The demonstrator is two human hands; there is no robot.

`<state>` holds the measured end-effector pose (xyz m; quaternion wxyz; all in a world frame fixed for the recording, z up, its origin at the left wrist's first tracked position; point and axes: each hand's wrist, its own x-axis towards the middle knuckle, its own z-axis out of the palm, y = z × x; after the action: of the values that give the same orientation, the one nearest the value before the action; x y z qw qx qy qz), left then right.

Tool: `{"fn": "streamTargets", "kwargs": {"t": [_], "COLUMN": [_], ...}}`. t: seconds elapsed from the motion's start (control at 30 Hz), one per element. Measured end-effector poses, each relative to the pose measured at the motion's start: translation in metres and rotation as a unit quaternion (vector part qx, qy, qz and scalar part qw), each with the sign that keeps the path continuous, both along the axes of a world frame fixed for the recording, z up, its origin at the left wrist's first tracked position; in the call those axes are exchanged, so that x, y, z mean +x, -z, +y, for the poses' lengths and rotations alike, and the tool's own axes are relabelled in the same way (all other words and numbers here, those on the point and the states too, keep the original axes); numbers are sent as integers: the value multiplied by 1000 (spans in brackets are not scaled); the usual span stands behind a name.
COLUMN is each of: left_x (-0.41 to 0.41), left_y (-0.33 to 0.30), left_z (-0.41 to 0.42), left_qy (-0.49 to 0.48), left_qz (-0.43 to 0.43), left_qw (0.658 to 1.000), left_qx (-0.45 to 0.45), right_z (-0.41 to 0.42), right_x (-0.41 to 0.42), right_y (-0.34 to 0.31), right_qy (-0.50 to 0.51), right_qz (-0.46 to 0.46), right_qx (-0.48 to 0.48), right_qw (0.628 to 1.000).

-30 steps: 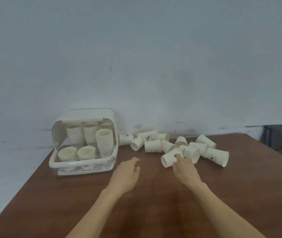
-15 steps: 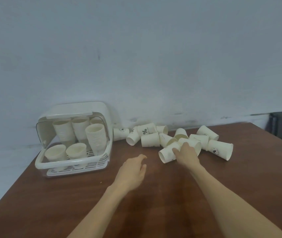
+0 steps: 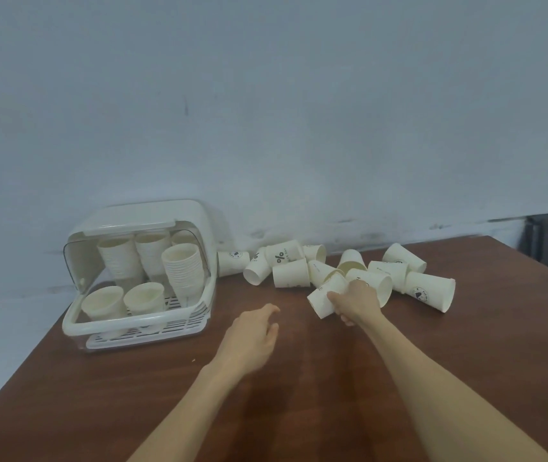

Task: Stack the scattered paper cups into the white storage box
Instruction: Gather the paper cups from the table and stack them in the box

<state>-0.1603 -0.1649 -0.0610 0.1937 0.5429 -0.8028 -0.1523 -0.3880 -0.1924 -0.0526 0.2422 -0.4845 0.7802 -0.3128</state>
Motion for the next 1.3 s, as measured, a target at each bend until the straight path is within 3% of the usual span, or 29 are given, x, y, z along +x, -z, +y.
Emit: {"fn": "streamTargets", "kwargs": {"t": [0.27, 0.47, 0.67, 0.87, 1.3], "left_x": [-14, -36, -64, -94, -110], "left_y": [-4, -15, -28, -25, -8], "left_z": [-8, -34, -65, -91, -124], "left_qy": [4, 14, 32, 11, 43], "left_qz": [-39, -93, -161, -319, -389], "left_qw": [999, 996, 984, 933, 898], "left_qx": [7, -8, -68, -164, -198], "right_z": [16, 22, 21, 17, 15], "right_x": [-3, -7, -11, -10, -14], "right_y": [-20, -21, -19, -16, -13], "right_qy": [-45, -84, -101, -109, -122], "right_qz": [205, 267, 274, 304, 319], "right_qx": [-20, 16, 31, 22, 13], "right_qw": [978, 960, 956, 946, 940]}}
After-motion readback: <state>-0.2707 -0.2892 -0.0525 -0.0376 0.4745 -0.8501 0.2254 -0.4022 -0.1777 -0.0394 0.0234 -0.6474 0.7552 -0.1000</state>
